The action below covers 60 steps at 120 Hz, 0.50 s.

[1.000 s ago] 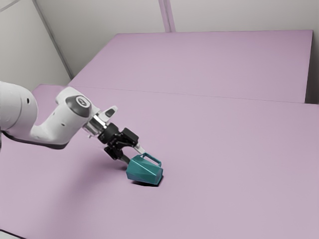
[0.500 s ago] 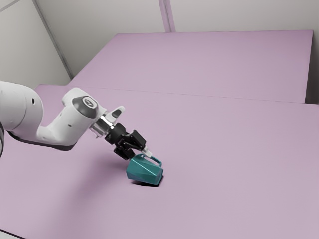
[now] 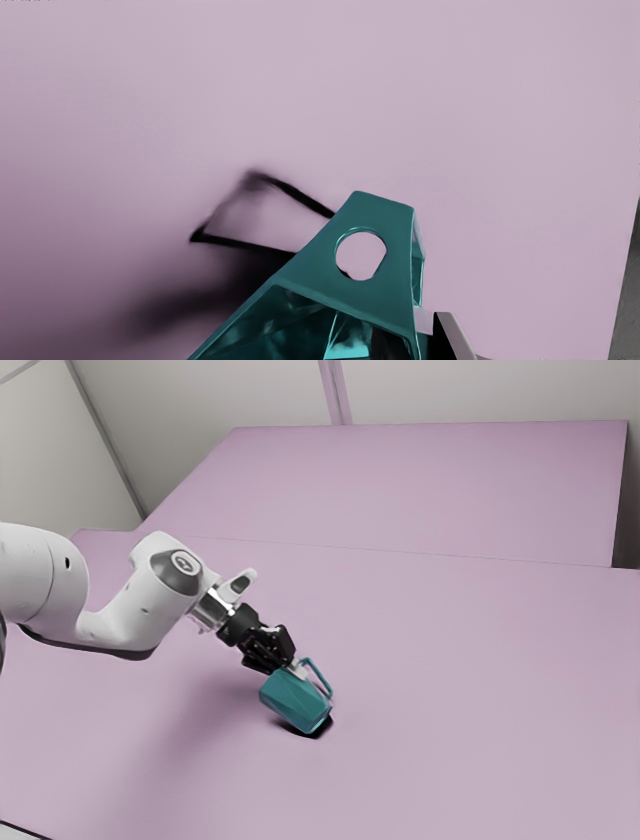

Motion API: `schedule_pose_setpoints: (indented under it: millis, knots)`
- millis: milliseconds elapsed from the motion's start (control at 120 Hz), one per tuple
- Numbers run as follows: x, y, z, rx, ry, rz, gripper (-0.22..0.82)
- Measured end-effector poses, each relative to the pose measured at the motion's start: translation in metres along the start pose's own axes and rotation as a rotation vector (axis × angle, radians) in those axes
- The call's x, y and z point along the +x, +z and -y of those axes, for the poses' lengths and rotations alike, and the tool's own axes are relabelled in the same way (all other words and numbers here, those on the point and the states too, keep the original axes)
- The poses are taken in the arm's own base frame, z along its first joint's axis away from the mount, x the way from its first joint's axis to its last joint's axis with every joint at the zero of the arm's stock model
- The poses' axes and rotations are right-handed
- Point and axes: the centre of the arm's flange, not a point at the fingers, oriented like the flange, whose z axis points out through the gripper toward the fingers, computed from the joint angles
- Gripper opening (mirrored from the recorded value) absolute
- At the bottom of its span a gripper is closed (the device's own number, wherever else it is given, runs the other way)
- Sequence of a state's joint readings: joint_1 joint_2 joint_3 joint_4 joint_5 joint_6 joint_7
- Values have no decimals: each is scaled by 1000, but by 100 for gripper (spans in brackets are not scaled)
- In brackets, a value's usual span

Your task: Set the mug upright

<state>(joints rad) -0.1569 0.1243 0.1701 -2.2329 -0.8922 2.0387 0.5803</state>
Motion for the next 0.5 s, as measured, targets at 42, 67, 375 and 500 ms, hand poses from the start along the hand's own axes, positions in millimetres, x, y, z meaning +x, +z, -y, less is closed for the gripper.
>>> schedule_pose_setpoints:
  millis: [42, 67, 375, 500]
  knots:
    - [0, 0, -4, 1, 6, 0, -13]
    - [1, 0, -7, 1, 12, -1, -14]
    - [-3, -20, -46, 67, 104, -19, -18]
    - [-3, -32, -48, 148, 144, -4, -18]
